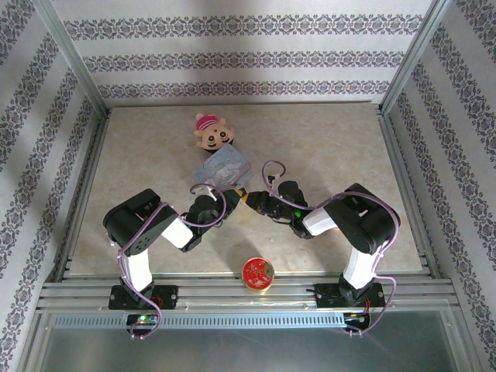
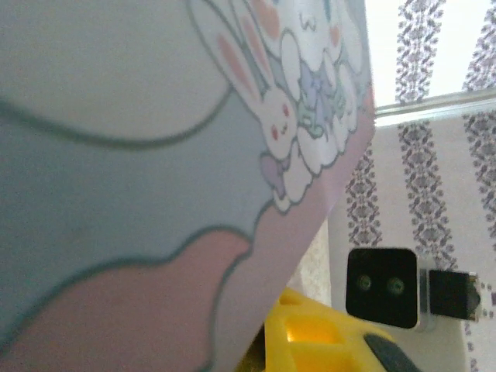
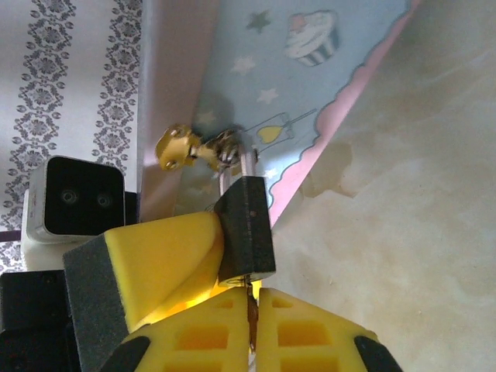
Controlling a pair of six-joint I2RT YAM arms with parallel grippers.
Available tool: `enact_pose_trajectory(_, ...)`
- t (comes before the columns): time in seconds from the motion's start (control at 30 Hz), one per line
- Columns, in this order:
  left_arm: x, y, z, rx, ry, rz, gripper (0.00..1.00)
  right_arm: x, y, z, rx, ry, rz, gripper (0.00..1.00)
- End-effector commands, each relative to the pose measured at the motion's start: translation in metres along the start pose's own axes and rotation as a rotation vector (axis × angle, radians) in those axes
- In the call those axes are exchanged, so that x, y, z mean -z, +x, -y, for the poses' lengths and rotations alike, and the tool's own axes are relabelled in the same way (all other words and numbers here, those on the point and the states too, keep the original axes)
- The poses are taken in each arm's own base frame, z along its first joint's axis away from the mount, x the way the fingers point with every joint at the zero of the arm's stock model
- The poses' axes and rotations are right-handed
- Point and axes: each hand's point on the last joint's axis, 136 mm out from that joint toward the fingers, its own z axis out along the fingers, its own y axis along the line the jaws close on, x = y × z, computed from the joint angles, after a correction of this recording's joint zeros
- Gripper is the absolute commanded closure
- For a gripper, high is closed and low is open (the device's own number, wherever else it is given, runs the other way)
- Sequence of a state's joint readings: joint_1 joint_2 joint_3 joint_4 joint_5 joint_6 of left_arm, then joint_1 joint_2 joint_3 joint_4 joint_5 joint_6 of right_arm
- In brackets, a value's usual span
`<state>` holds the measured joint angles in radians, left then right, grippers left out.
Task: Unlock a padlock with a key
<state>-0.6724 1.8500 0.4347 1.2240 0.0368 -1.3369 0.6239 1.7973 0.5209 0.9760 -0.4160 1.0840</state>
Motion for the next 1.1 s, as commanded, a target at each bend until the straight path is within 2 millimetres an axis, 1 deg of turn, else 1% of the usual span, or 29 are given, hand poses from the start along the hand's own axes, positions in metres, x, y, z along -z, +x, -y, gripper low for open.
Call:
enact_pose_trajectory(0.0, 0.003, 0.016, -0.022, 0.075, -0.058, -0.065, 0.93, -0.002, 0.003, -0.013, 0.026, -0.061, -0.023, 0.88)
enact_pose_trajectory(0.17, 0.006, 0.017, -0.027, 0.076, -0.082, -0.064, 0.98, 0.001, 0.002, -0.014, 0.034, -0.059, -0.014, 0.80)
enact_pose_trajectory(0.4, 0.012, 0.018, -0.032, 0.080, -0.134, -0.072, 1.00, 0.011, 0.005, -0.010, 0.059, -0.016, 0.003, 0.70)
enact_pose_trajectory(0.53, 0.019, 0.021, -0.032, 0.072, -0.192, -0.100, 1.00, 0.021, 0.011, 0.000, 0.099, 0.057, 0.015, 0.68)
enact_pose_trajectory(0.63, 0.027, 0.023, -0.032, 0.052, -0.252, -0.124, 1.00, 0.028, 0.016, 0.004, 0.139, 0.109, 0.018, 0.67)
enact_pose_trajectory(0.73, 0.036, 0.025, -0.032, 0.009, -0.343, -0.163, 1.00, 0.034, 0.024, 0.008, 0.208, 0.187, 0.003, 0.67)
enact_pose_trajectory(0.8, 0.042, 0.023, -0.028, -0.013, -0.376, -0.173, 1.00, 0.037, 0.029, 0.010, 0.271, 0.258, -0.013, 0.67)
enact_pose_trajectory(0.87, 0.047, 0.020, -0.024, -0.014, -0.386, -0.163, 1.00, 0.041, 0.033, 0.008, 0.350, 0.327, -0.025, 0.68)
enact_pose_trajectory(0.93, 0.050, 0.019, -0.023, -0.009, -0.392, -0.156, 1.00, 0.043, 0.037, 0.004, 0.412, 0.360, -0.030, 0.68)
enact_pose_trajectory(1.07, 0.049, 0.025, -0.025, 0.029, -0.402, -0.183, 1.00, 0.044, 0.042, -0.007, 0.529, 0.397, -0.036, 0.68)
